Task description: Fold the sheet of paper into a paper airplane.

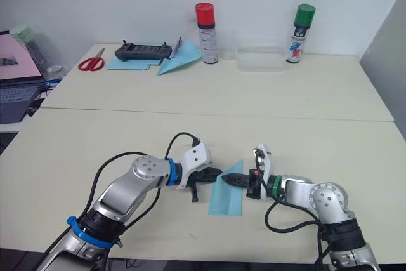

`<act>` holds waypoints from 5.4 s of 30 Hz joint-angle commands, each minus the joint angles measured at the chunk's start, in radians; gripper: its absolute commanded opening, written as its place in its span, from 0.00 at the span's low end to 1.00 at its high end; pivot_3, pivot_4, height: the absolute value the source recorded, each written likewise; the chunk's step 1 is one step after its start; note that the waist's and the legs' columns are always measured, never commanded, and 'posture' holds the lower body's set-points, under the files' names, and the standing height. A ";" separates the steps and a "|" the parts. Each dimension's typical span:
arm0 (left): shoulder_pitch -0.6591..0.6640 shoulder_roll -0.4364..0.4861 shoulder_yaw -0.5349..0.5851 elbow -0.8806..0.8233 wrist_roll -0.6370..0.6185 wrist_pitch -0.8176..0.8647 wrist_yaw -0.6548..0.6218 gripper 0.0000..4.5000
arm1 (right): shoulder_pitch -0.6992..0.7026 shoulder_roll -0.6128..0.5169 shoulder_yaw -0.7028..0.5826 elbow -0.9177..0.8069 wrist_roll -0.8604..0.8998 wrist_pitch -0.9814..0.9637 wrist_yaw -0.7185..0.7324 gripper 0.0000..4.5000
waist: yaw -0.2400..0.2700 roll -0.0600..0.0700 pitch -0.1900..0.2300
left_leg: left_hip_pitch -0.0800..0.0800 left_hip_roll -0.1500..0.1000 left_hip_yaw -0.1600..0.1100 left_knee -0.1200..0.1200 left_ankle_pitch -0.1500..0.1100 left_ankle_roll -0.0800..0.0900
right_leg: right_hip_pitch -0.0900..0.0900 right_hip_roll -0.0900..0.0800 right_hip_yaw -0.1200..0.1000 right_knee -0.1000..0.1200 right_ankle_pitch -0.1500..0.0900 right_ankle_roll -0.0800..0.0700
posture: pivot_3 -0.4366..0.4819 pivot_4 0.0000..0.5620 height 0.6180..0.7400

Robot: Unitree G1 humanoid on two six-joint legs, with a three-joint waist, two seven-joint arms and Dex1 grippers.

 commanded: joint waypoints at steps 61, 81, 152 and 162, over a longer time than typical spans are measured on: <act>0.025 0.039 -0.099 0.049 0.086 -0.144 -0.059 0.00 | 0.052 -0.081 0.047 0.234 -0.962 -0.851 0.296 0.00 | 0.018 -0.002 -0.011 | 0.003 -0.004 0.000 0.003 0.001 0.000 | 0.006 -0.005 0.000 -0.002 0.001 0.002 | 0.48 0.27 1.00; 0.005 0.024 -0.096 0.060 0.103 -0.160 -0.073 0.00 | 0.089 -0.141 0.194 0.167 -1.055 -0.857 0.543 0.00 | 0.015 0.004 -0.011 | 0.002 -0.004 0.000 0.002 0.001 0.000 | 0.005 -0.004 -0.001 -0.002 0.001 0.002 | 0.48 0.27 1.00; -0.391 -0.055 -0.016 0.785 0.183 -1.171 -0.341 0.62 | 0.126 -0.190 0.043 -0.168 -0.704 -0.488 0.645 0.00 | 0.010 0.001 -0.005 | -0.003 -0.003 -0.001 0.001 0.000 0.000 | -0.001 -0.003 -0.002 0.000 0.001 0.002 | 0.48 0.27 1.00; -0.421 -0.100 -0.040 0.857 0.182 -1.317 -0.408 0.62 | 0.129 -0.194 0.050 -0.182 -0.724 -0.480 0.605 0.00 | 0.008 0.000 -0.004 | -0.003 -0.003 -0.001 0.002 0.000 0.000 | -0.001 -0.003 -0.002 0.000 0.001 0.002 | 0.48 0.27 1.00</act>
